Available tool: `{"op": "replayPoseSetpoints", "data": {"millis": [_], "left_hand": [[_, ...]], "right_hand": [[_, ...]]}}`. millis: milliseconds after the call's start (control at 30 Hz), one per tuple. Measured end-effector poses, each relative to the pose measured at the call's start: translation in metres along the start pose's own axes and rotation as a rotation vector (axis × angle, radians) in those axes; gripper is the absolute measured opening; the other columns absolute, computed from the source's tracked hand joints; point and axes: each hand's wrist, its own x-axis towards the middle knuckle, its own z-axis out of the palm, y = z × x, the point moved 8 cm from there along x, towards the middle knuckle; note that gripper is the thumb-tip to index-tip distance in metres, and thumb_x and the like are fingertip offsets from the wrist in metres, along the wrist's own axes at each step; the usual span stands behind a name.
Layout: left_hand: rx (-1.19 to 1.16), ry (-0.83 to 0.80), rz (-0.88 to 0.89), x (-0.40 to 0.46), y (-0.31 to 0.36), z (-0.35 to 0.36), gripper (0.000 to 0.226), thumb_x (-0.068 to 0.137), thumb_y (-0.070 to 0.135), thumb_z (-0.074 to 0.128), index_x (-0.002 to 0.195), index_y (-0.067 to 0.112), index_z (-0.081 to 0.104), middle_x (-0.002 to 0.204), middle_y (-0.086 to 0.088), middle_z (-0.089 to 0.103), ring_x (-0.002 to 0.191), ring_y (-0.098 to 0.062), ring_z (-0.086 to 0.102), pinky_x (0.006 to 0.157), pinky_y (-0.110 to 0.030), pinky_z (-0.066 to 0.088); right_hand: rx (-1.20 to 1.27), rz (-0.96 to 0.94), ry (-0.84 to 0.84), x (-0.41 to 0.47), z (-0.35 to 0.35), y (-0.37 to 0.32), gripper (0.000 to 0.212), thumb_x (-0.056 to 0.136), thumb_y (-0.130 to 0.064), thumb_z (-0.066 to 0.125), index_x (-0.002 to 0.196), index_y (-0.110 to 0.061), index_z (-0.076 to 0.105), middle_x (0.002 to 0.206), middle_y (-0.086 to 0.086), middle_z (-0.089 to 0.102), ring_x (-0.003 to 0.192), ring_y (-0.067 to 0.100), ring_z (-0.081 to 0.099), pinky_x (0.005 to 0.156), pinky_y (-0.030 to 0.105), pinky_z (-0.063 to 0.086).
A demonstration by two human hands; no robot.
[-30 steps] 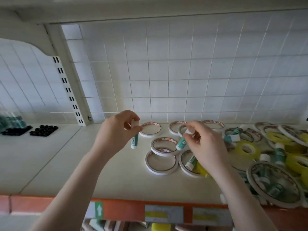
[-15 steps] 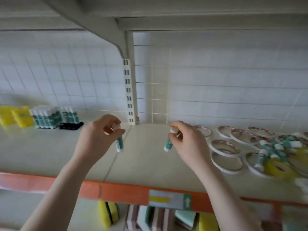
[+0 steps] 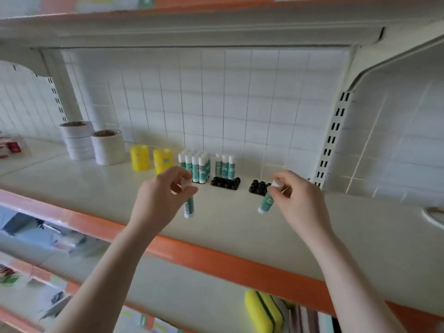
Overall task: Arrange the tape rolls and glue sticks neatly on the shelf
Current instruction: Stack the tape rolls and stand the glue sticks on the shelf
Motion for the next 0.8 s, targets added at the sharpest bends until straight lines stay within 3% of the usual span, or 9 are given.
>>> {"op": "replayPoseSetpoints", "data": {"millis": [133, 267, 467, 633, 733, 800], "left_hand": [[0.013, 0.007, 0.010, 0.026, -0.031, -0.005, 0.019, 0.074, 0.022, 0.076, 0.084, 0.027, 0.061, 0.071, 0.016, 0.060, 0.064, 0.005, 0.056, 0.062, -0.008, 0.037], [0.015, -0.017, 0.059, 0.059, -0.049, 0.002, 0.019, 0.074, 0.022, 0.077, 0.088, 0.022, 0.064, 0.070, 0.016, 0.058, 0.063, 0.004, 0.054, 0.062, -0.017, 0.040], [-0.042, -0.087, 0.101, 0.099, -0.063, 0.021, 0.025, 0.073, 0.022, 0.077, 0.079, 0.035, 0.056, 0.069, 0.018, 0.058, 0.066, 0.006, 0.055, 0.066, -0.026, 0.046], [-0.090, -0.124, 0.135, 0.122, -0.062, 0.033, 0.020, 0.074, 0.020, 0.076, 0.083, 0.029, 0.061, 0.064, 0.026, 0.057, 0.067, 0.009, 0.054, 0.059, -0.009, 0.038], [-0.126, -0.170, 0.174, 0.131, -0.057, 0.042, 0.022, 0.074, 0.018, 0.076, 0.082, 0.030, 0.059, 0.069, 0.033, 0.057, 0.066, 0.010, 0.053, 0.059, -0.008, 0.039], [-0.144, -0.186, 0.195, 0.136, -0.054, 0.046, 0.024, 0.073, 0.019, 0.076, 0.080, 0.032, 0.058, 0.064, 0.028, 0.057, 0.065, 0.011, 0.054, 0.058, -0.006, 0.038]], "right_hand": [[0.003, 0.001, -0.026, 0.032, 0.038, -0.019, 0.016, 0.084, -0.015, 0.064, 0.099, -0.015, 0.066, 0.078, -0.009, 0.059, 0.071, 0.018, 0.057, 0.063, 0.025, 0.038], [0.012, 0.041, -0.025, 0.070, 0.071, -0.021, 0.018, 0.085, -0.015, 0.063, 0.103, -0.014, 0.066, 0.089, 0.000, 0.067, 0.079, 0.021, 0.060, 0.070, 0.027, 0.043], [-0.033, 0.159, -0.029, 0.117, 0.101, 0.005, 0.022, 0.087, -0.016, 0.058, 0.108, -0.017, 0.065, 0.097, 0.002, 0.066, 0.088, 0.023, 0.059, 0.076, 0.033, 0.049], [-0.078, 0.202, -0.120, 0.131, 0.133, 0.021, 0.024, 0.090, -0.016, 0.055, 0.112, -0.017, 0.063, 0.101, -0.001, 0.066, 0.085, 0.016, 0.056, 0.069, 0.025, 0.040], [-0.115, 0.208, -0.167, 0.132, 0.148, 0.025, 0.023, 0.091, -0.013, 0.053, 0.112, -0.014, 0.062, 0.103, 0.000, 0.066, 0.091, 0.019, 0.059, 0.069, 0.025, 0.040], [-0.130, 0.234, -0.185, 0.132, 0.152, 0.028, 0.022, 0.091, -0.014, 0.052, 0.111, -0.014, 0.062, 0.103, 0.001, 0.066, 0.093, 0.021, 0.060, 0.069, 0.026, 0.040]]}}
